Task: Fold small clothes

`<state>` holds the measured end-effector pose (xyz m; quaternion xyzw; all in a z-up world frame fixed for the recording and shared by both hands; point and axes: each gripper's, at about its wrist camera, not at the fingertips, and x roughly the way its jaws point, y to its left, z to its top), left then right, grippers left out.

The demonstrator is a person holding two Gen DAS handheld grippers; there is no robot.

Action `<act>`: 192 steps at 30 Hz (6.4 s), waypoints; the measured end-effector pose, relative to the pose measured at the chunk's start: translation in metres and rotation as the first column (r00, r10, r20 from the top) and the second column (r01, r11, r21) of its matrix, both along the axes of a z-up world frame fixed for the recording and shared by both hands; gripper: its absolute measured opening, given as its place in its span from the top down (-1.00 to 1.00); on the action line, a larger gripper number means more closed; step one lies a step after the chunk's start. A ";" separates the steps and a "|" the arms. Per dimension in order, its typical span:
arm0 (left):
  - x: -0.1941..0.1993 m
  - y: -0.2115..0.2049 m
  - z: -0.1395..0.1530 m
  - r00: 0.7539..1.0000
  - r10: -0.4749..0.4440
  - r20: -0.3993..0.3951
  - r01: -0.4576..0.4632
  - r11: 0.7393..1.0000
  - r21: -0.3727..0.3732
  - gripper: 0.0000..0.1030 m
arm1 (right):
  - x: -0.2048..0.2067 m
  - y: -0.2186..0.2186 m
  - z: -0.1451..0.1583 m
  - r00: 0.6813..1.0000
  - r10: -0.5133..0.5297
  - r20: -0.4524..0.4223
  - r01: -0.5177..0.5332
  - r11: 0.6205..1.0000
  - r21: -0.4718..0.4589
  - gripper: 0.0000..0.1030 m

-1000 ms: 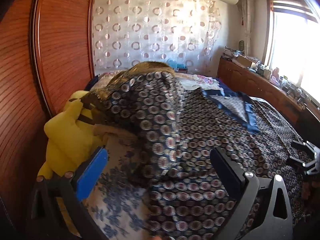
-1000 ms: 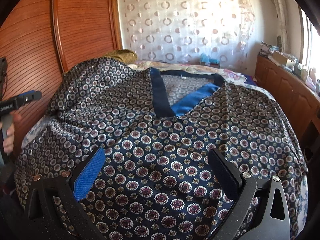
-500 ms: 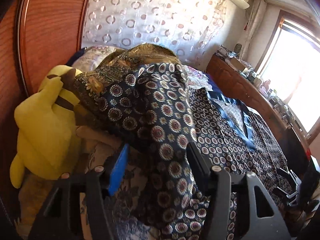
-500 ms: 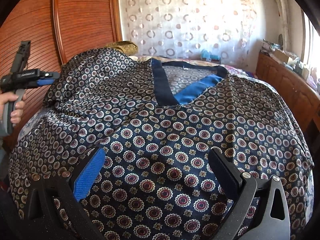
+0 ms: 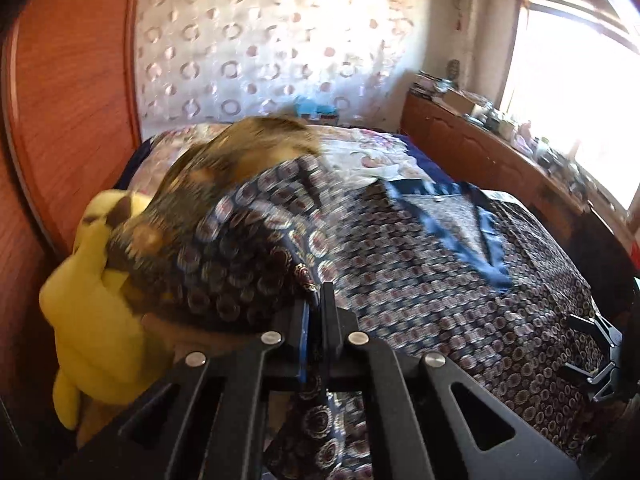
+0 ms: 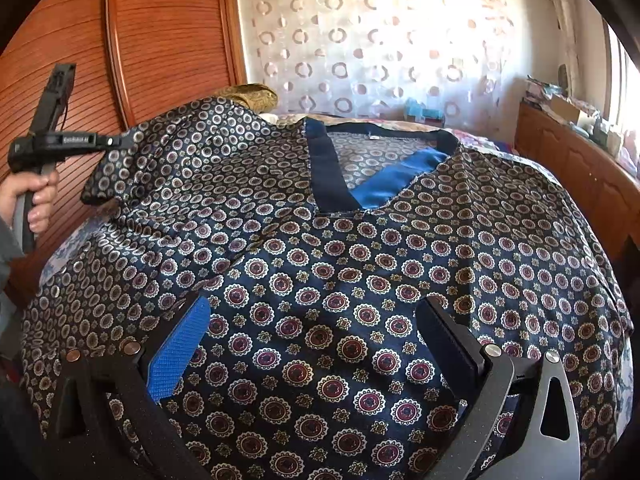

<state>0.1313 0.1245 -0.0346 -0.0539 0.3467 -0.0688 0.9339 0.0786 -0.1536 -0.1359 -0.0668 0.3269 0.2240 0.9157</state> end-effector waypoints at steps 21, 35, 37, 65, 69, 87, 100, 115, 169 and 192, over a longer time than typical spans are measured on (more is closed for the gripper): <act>-0.015 -0.047 -0.007 0.994 -0.081 -0.073 0.089 0.989 0.120 0.23 | 0.001 -0.001 -0.001 1.000 0.005 -0.007 -0.005 1.000 0.003 -1.00; -0.006 -0.055 -0.055 0.975 -0.125 -0.187 0.129 0.992 0.010 0.45 | 0.000 0.001 -0.002 1.000 0.008 -0.007 -0.008 1.000 -0.002 -1.00; -0.007 -0.059 -0.056 0.972 -0.139 -0.189 0.145 0.989 0.022 0.68 | 0.000 0.001 -0.002 1.000 0.008 -0.008 -0.008 1.000 -0.002 -1.00; -0.020 -0.089 -0.030 0.984 -0.148 -0.102 0.160 0.980 0.120 0.15 | 0.000 0.001 -0.003 1.000 0.009 -0.010 -0.009 1.000 -0.001 -1.00; -0.016 -0.077 -0.045 0.987 -0.097 -0.132 0.115 0.985 0.132 0.14 | 0.000 0.002 -0.003 1.000 0.010 -0.010 -0.010 1.000 -0.003 -1.00; -0.009 -0.066 -0.064 0.986 -0.077 -0.147 0.096 0.987 0.127 -0.02 | 0.005 0.002 -0.003 0.999 0.007 -0.037 -0.008 1.000 -0.023 -1.00; -0.011 -0.068 -0.066 0.986 -0.078 -0.146 0.097 0.987 0.127 -0.03 | 0.035 0.014 0.039 0.995 0.086 -0.043 -0.085 0.996 0.022 -1.00; -0.076 -0.027 -0.025 0.995 0.093 0.043 -0.095 0.994 0.047 -0.03 | 0.116 0.118 0.018 0.961 0.221 -0.168 -0.223 0.975 0.010 -1.00; -0.085 -0.123 -0.013 0.994 -0.057 0.090 0.052 0.997 0.048 -0.03 | 0.129 0.030 -0.017 0.981 0.014 -0.192 -0.053 0.978 -0.202 -1.00; -0.078 -0.171 -0.019 0.987 -0.142 0.076 0.138 0.989 0.058 -0.04 | 0.096 -0.212 0.032 0.959 -0.256 -0.121 0.246 0.964 -0.097 -0.77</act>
